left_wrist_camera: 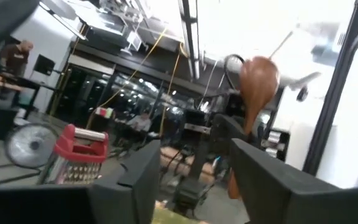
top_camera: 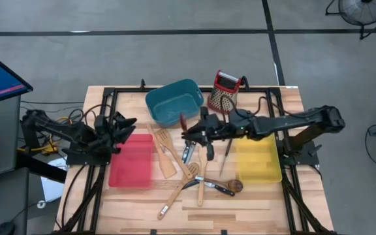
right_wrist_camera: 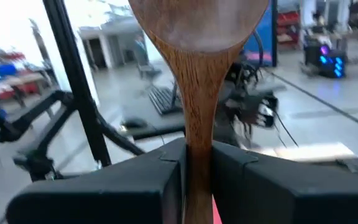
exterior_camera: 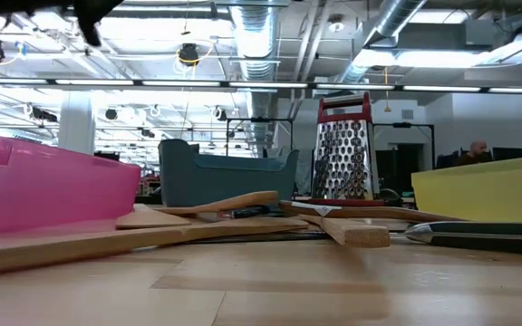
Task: Pick & Place Kitchen Items
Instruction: Put the dark brown spoon into the pink bin
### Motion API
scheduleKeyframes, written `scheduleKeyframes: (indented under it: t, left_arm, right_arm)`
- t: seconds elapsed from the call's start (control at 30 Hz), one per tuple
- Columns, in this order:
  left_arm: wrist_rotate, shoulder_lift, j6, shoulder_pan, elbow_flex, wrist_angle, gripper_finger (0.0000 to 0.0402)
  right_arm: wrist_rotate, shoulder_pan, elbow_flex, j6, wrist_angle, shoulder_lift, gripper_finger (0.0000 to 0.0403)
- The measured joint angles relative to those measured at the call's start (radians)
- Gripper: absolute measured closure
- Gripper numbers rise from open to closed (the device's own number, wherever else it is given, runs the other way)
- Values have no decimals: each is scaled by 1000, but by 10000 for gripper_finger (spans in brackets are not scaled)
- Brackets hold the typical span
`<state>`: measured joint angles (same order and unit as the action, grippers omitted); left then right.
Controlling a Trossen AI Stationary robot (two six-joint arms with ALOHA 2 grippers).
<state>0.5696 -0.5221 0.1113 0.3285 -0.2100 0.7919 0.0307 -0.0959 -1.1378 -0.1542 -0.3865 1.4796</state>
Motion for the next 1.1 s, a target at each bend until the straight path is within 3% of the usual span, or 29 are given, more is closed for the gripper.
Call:
scheduleKeyframes:
  t: [0.2,0.4,0.57,0.7,0.9,1.1]
  left_arm:
    - [-18,-300,-89,-63,-195,-2,178]
    - [-173,-487,4,-191,-290,-3,172]
    - [-253,-540,109,-270,-298,-4,173]
    - [-375,-551,157,-309,-298,-4,170]
    - [-506,-568,136,-314,-298,-9,169]
    - [-567,-564,81,-314,-298,-8,169]
  right_arm:
    - [51,27,0,-29,-80,72,356]
    - [51,27,0,-26,-103,126,356]
    - [51,24,0,-15,-91,145,356]
    - [42,24,0,6,-74,156,356]
    - [27,35,0,43,-65,157,356]
    - [21,56,-1,52,-30,133,356]
